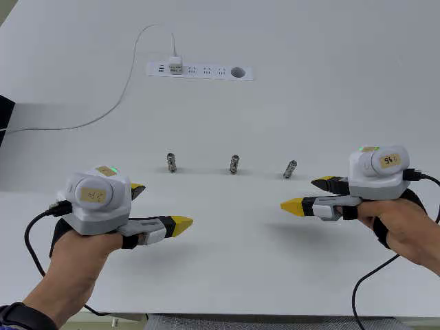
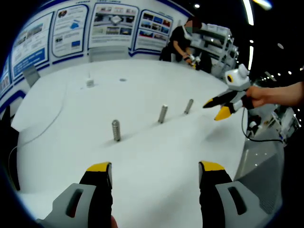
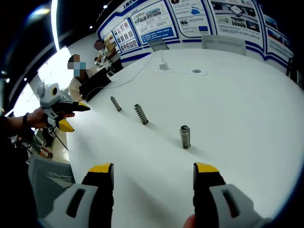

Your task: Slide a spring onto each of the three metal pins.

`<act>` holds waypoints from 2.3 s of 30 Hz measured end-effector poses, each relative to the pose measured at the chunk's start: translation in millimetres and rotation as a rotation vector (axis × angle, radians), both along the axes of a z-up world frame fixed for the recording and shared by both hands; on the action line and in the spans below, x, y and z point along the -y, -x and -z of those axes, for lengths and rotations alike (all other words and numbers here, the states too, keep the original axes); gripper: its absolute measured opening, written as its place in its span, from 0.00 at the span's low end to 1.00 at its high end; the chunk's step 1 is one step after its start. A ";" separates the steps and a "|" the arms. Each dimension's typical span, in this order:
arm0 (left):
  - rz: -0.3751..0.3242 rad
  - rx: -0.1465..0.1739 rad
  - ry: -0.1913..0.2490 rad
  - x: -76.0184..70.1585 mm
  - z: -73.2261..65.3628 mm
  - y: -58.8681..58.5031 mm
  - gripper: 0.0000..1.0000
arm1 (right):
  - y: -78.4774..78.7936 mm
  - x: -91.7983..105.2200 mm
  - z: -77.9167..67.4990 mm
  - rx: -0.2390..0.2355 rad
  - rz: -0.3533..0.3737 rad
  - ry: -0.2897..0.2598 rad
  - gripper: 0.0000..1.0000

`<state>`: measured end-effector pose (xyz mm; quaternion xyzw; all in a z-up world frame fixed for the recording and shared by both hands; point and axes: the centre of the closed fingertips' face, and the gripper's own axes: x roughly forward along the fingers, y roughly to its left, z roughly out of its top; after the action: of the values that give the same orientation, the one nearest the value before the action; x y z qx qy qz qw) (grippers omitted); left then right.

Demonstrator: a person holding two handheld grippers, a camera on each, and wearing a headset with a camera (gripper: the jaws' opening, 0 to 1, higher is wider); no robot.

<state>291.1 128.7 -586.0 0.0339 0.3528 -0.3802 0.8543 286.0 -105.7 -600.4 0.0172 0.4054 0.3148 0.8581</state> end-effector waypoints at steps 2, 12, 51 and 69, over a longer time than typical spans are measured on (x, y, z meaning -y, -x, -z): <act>-0.003 0.002 0.000 -1.7 -0.8 -0.4 0.76 | 1.5 -0.8 0.0 0.001 0.000 -0.001 0.73; -0.020 0.003 0.001 -10.2 -2.9 -1.1 0.77 | 10.4 -9.7 0.2 0.015 -0.019 0.002 0.78; -0.051 -0.009 0.024 -20.6 -4.6 0.2 0.78 | 22.4 -14.0 4.4 0.010 -0.021 -0.007 0.83; -0.053 0.000 0.025 -22.1 -7.9 1.5 0.79 | 17.7 -14.7 -1.7 0.034 -0.012 -0.013 0.84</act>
<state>289.6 150.8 -578.1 0.0142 0.3486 -0.3618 0.8645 268.3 -91.0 -598.7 0.0149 0.3888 0.3227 0.8628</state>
